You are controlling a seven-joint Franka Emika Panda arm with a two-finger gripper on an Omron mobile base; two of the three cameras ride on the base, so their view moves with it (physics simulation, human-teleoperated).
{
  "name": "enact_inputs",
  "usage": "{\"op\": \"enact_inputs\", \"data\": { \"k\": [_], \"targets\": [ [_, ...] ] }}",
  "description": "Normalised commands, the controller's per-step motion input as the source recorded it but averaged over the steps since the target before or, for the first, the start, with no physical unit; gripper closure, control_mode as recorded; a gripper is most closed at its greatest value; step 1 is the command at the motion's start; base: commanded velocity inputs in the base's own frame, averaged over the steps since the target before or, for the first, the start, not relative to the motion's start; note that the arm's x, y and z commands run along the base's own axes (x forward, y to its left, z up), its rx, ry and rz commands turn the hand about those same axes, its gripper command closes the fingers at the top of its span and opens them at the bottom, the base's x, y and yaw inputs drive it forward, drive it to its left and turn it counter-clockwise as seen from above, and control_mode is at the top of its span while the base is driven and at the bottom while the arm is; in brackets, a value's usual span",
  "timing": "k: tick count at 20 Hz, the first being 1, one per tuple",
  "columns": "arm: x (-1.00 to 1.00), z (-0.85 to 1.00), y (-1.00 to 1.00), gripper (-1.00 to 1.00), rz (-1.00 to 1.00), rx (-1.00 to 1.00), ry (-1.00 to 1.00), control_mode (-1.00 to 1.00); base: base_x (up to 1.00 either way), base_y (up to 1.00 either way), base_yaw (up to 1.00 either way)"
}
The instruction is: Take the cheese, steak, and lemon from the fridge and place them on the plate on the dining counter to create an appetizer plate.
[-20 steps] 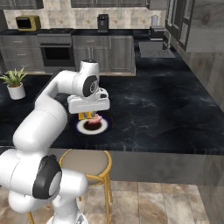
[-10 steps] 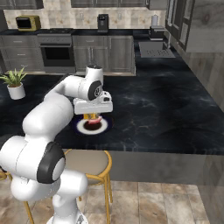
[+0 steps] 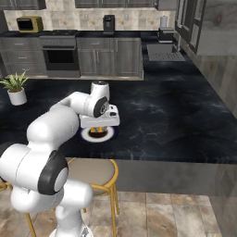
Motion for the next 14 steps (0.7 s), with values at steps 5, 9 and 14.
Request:
{"op": "enact_inputs", "data": {
  "k": [5, 9, 14],
  "targets": [
    [0.24, -0.17, -0.01, 1.00, -0.01, 0.00, 0.00, -1.00, 0.00, 0.00, 0.00],
    [0.27, -0.08, -0.06, 1.00, 0.00, 0.00, 0.00, -1.00, 0.00, 0.00, 0.00],
    [0.29, -0.13, 0.00, 1.00, 0.00, 0.00, 0.00, -1.00, 0.00, 0.00, 0.00]
  ]
}}
